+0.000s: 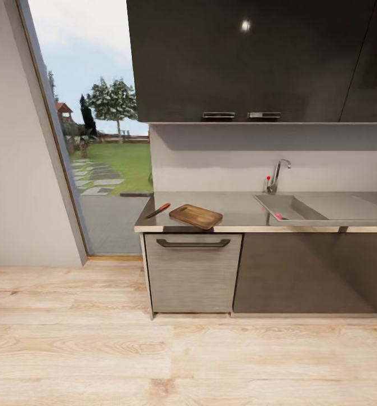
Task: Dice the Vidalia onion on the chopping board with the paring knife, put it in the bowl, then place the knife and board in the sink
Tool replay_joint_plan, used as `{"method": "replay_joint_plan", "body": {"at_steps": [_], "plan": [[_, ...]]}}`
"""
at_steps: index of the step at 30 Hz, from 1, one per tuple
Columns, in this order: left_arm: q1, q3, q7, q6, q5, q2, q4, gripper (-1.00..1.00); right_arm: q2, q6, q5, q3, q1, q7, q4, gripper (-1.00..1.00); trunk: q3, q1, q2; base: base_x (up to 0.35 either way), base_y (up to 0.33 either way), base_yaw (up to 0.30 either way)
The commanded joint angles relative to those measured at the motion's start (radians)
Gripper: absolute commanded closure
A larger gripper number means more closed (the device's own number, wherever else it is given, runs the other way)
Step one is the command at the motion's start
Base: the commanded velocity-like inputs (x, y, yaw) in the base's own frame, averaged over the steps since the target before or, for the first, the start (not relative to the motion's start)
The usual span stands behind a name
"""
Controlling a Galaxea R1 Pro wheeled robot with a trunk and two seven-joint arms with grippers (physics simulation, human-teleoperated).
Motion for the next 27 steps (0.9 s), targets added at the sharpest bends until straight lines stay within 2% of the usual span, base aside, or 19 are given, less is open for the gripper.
{"method": "replay_joint_plan", "body": {"at_steps": [1,9,18,27], "plan": [[0.000,0.004,-0.001,-0.001,-0.001,0.000,-0.001,-1.00,0.003,-0.002,-0.003,-0.001,0.006,0.006,0.000,-1.00,-0.001,0.000,0.000,0.000,0.000,0.000],[0.000,0.003,-0.001,0.000,-0.001,0.000,0.001,-1.00,0.002,-0.001,-0.003,-0.001,0.051,0.050,0.004,-1.00,-0.001,0.000,0.000,0.033,0.033,0.000],[0.000,0.003,-0.001,0.000,-0.001,-0.001,0.001,-1.00,0.002,-0.001,-0.003,-0.001,0.102,0.050,0.005,-1.00,-0.001,0.000,0.000,0.159,0.182,0.000],[0.000,0.002,-0.001,0.000,-0.001,-0.002,0.003,-1.00,0.002,-0.001,-0.002,-0.001,0.102,0.050,0.006,-1.00,-0.001,0.000,0.000,0.174,0.213,0.000]]}}
